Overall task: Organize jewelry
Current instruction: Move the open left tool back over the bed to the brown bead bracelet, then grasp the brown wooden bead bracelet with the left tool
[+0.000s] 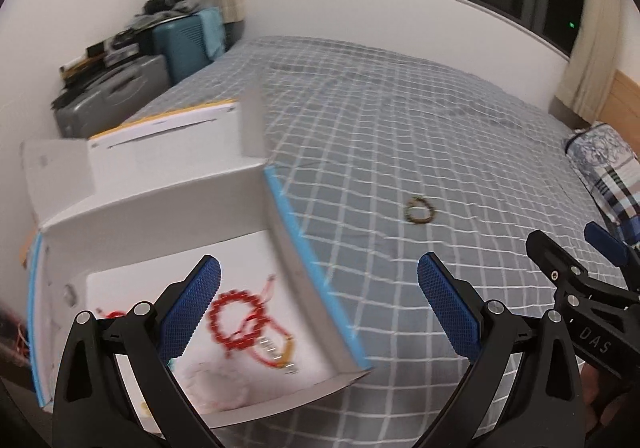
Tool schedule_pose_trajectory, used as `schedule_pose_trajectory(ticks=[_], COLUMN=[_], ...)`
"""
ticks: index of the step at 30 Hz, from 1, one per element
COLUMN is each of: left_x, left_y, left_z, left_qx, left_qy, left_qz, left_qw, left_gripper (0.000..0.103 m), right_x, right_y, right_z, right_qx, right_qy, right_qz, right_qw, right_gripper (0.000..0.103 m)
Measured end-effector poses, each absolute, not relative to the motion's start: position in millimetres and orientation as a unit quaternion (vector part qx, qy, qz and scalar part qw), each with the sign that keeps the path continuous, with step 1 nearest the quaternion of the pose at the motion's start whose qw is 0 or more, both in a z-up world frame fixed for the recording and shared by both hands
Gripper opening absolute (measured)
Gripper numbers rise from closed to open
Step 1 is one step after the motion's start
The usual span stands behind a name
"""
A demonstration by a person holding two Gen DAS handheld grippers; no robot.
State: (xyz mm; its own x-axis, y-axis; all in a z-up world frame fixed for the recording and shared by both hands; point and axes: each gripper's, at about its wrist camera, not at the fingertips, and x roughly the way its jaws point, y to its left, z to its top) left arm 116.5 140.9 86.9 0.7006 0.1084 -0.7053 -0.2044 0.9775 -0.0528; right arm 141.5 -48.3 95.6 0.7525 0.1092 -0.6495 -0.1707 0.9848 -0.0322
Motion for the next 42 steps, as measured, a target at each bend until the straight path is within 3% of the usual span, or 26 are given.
schedule_pose_trajectory(ticks=[16, 28, 42], left_x=[232, 323, 386], left_y=[31, 4, 0], left_z=[34, -36, -79], left_qx=[-0.017, -0.022, -0.016], left_qy=[0.409, 0.45, 0.463], left_qz=[0.021, 0.017, 0.031], left_qw=[0.912, 0.893, 0.886], left_gripper=[0.097, 0.097, 0.097], right_x=[210, 284, 332], right_y=[-171, -216, -225], right_z=[41, -28, -57], right_qx=[-0.011, -0.009, -0.014], right_qy=[0.376, 0.416, 0.428], right_qz=[-0.002, -0.014, -0.01], right_qw=[0.926, 0.909, 0.904], right_gripper=[0.094, 0.094, 0.094])
